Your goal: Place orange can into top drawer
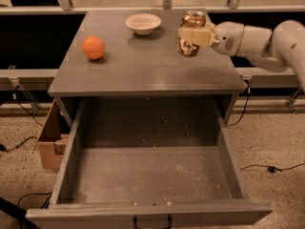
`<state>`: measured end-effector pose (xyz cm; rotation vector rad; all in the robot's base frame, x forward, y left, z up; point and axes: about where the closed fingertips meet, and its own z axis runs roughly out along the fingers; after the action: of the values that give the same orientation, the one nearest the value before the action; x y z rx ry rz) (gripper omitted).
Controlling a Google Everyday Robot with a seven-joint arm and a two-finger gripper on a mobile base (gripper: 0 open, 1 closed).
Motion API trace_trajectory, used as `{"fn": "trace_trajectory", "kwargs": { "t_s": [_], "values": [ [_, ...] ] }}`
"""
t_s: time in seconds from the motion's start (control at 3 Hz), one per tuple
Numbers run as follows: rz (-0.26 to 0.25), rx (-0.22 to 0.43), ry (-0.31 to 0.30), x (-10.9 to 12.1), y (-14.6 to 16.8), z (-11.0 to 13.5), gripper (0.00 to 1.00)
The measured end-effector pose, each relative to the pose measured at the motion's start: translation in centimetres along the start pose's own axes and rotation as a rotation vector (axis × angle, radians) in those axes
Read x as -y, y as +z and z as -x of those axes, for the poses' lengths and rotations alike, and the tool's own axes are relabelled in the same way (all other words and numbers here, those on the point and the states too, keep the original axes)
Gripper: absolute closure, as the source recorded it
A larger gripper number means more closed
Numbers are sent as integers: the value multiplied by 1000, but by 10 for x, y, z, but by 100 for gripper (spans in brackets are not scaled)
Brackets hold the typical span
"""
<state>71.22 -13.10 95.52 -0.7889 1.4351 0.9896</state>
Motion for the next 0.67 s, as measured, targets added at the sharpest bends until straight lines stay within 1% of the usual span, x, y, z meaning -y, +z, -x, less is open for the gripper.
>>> {"fn": "trace_trajectory", "kwargs": {
  "t_s": [0.33,0.67],
  "values": [
    [142,-60,47,-70,-9,23,100],
    [230,-132,30,-124,-22,41,100]
  ]
}}
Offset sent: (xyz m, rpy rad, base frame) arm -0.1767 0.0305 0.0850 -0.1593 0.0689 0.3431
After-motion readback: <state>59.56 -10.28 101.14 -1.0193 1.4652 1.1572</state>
